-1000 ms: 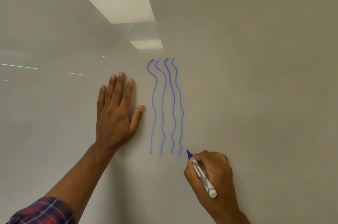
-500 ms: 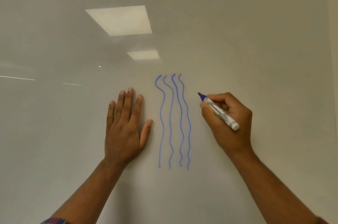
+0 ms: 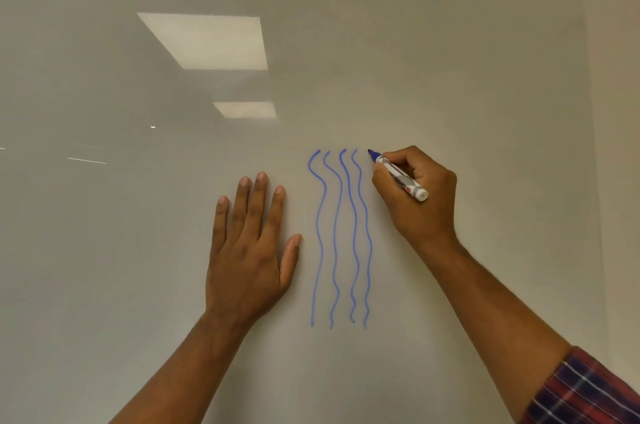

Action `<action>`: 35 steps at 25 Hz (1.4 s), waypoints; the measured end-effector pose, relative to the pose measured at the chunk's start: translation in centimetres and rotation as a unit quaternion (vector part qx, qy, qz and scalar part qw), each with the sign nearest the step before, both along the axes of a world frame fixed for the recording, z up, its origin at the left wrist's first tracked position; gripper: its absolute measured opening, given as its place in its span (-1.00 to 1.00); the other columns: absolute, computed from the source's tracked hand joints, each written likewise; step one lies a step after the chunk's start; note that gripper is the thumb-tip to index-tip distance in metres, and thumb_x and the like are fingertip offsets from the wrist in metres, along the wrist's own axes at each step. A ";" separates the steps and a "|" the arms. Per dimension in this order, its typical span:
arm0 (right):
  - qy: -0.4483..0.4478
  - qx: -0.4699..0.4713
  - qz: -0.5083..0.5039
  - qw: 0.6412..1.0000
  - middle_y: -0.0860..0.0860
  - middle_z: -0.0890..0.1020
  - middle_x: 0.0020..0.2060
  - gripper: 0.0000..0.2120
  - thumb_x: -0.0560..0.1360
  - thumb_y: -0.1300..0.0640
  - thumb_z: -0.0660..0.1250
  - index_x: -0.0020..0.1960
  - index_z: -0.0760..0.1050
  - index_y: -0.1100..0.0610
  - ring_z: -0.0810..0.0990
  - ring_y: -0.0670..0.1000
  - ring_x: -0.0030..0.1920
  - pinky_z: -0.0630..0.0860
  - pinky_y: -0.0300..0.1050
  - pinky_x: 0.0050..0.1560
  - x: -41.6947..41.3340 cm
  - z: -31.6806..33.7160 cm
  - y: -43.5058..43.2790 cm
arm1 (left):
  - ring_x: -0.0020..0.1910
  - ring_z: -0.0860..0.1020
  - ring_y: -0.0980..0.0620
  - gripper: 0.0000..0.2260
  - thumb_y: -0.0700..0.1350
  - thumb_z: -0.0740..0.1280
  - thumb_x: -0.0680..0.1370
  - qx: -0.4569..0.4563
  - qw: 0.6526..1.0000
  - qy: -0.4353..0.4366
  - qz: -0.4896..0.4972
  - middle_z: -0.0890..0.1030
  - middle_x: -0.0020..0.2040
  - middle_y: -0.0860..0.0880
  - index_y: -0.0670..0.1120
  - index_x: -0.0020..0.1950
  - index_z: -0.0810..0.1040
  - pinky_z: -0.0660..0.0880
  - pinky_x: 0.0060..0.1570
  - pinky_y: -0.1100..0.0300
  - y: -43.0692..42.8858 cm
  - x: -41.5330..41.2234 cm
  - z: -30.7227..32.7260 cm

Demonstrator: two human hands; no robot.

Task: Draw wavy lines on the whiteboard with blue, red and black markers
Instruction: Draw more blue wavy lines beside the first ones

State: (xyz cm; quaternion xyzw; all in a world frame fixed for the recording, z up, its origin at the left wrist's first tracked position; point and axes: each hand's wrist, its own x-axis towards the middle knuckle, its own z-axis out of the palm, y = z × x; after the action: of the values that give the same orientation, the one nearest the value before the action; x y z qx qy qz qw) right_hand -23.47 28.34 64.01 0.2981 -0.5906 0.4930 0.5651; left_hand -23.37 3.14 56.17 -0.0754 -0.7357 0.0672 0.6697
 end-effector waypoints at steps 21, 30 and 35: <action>-0.130 0.117 -0.020 0.984 -0.10 0.53 -0.38 -0.87 0.50 0.25 0.40 -0.20 0.54 0.12 0.48 -0.07 -0.38 0.50 -0.10 0.30 1.7 -21.5 2.8 | 0.72 -0.02 -0.21 -0.35 0.10 0.18 0.71 0.009 0.999 -0.048 -0.004 0.03 0.73 -0.21 -0.15 0.72 0.10 0.03 0.64 -0.30 0.5 0.8 -1.0; -0.256 0.029 0.172 0.951 -0.04 0.69 -0.20 -0.93 0.58 0.12 0.46 0.06 0.64 0.00 0.67 0.03 -0.22 0.63 -0.09 -0.18 5.3 -23.5 2.2 | 0.72 0.02 -0.17 -0.38 0.10 0.21 0.70 0.044 0.989 -0.135 -0.030 0.07 0.73 -0.20 -0.15 0.69 0.20 0.15 0.63 -0.25 2.0 4.5 -8.1; -0.378 0.051 0.373 0.846 0.05 0.72 0.17 -0.69 0.62 0.22 0.35 0.35 0.56 0.10 0.69 0.05 0.21 0.66 -0.06 0.08 7.6 -27.8 1.6 | 0.65 0.27 -0.15 -0.50 0.05 0.30 0.67 0.127 0.975 -0.160 -0.084 0.33 0.64 -0.15 -0.11 0.58 0.42 0.33 0.53 -0.11 3.4 7.5 -16.1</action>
State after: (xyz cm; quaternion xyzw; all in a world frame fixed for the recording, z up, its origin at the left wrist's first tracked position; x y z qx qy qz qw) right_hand -15.91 29.91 36.23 0.3148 -0.6270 0.7104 0.0561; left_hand -15.86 6.53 40.06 -0.0615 -0.8266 -0.0962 0.5511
